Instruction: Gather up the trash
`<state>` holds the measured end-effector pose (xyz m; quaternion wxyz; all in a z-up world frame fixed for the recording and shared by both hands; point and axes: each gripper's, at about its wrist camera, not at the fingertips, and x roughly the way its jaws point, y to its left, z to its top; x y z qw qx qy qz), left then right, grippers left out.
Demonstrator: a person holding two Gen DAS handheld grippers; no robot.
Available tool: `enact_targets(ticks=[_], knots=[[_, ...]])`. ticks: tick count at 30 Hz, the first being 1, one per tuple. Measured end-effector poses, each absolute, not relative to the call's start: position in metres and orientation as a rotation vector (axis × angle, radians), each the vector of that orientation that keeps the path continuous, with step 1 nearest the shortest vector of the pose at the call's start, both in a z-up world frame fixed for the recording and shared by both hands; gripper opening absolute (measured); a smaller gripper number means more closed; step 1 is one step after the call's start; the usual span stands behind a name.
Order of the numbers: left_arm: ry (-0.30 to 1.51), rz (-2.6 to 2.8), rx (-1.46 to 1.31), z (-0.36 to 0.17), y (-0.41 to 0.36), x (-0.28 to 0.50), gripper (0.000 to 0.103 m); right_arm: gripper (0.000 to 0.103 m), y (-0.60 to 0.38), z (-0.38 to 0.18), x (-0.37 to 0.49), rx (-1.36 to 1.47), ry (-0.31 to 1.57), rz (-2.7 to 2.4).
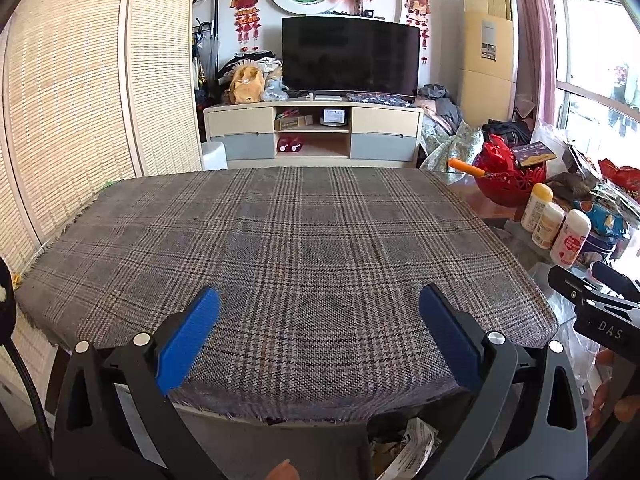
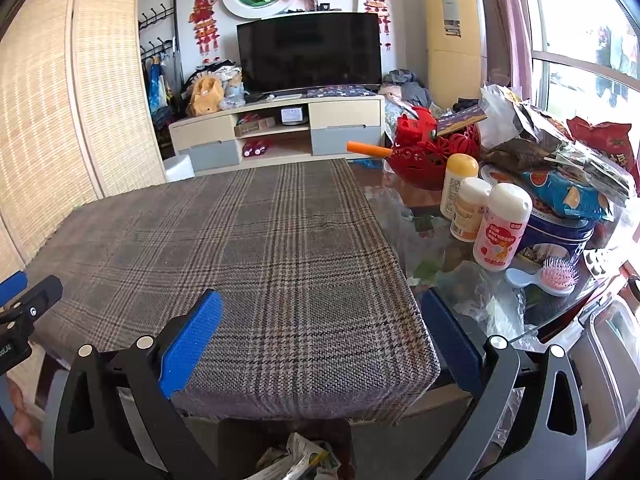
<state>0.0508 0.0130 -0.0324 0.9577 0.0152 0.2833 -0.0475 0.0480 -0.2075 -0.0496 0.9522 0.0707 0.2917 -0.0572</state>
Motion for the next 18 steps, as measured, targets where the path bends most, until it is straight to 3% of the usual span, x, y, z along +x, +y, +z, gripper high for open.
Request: enact_targets(ticks=[18], knots=[[0.566,-0.051,0.1,-0.0323,0.005,0.0497,0.095,0.1,-0.2056,-0.0525,0.0495,0.134,0.605,-0.12]])
